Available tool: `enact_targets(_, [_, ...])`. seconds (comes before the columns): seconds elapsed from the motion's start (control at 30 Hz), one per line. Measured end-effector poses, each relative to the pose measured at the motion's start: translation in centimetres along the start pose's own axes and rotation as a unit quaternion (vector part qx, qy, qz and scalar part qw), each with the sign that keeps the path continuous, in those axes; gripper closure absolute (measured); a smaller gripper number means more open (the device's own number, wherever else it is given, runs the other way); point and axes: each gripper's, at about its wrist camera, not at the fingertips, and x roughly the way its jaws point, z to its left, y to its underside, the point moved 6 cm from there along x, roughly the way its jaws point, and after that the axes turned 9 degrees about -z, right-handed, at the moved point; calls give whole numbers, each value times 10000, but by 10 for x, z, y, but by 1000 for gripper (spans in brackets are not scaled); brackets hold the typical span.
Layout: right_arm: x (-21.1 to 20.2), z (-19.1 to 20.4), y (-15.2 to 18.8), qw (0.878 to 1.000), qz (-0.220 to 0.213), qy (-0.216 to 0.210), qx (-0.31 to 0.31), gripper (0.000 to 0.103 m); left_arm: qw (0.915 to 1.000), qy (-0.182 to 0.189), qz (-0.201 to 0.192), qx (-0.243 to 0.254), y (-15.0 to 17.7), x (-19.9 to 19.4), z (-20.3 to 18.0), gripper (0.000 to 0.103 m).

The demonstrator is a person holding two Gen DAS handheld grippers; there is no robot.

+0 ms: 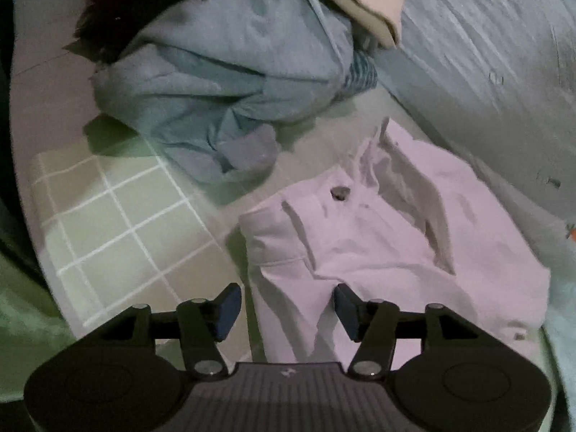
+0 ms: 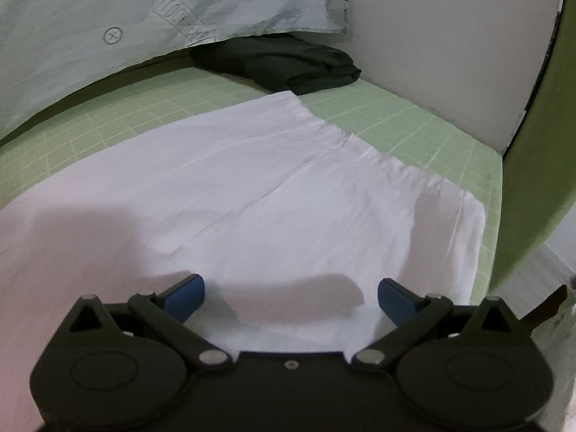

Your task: Fold clothes

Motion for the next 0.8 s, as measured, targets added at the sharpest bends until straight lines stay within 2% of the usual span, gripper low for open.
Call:
enact_targets(0.1, [-7,0,5,9999,26,-112,-26,0,10000,-27,36,30,-2,10,-2,47])
enact_targets(0.13, [-9,-1,7,9999,34,-150,-35,0,10000,-34,-7,62,-4,10,-3,56])
enact_targets(0.17, [-12,-1,9,9998,40,-205,-45,0,9999,52,-42,157,-5,7,-6,85])
enact_targets(0.2, [-16,-1,12,9996,45,-262,-54,0,9995,65,-84,283,-5,5,-9,88])
enact_targets(0.3, [-27,-2,20,9992,18,-395,-95,0,9975,-43,-224,666,-4,-3,-17,91])
enact_targets(0.37, [-32,-2,25,9987,29,-504,-116,0,9977,-144,-286,589,-5,-9,-11,92])
enact_targets(0.47, [-39,1,30,9973,111,-703,-162,0,9983,-296,-465,206,-10,-22,8,92])
enact_targets(0.57, [-46,5,35,9955,193,-902,-208,0,9963,-563,-595,265,-14,-33,24,92])
enact_targets(0.63, [-51,7,37,9945,228,-991,-255,0,9957,-706,-530,283,-12,-33,32,92])
enact_targets(0.73, [-49,7,34,9938,279,-1028,-305,0,9955,-803,-410,274,-10,-33,35,85])
enact_targets(0.8, [-47,6,31,9931,360,-1069,-319,0,9940,-888,-473,421,-12,-40,30,80])
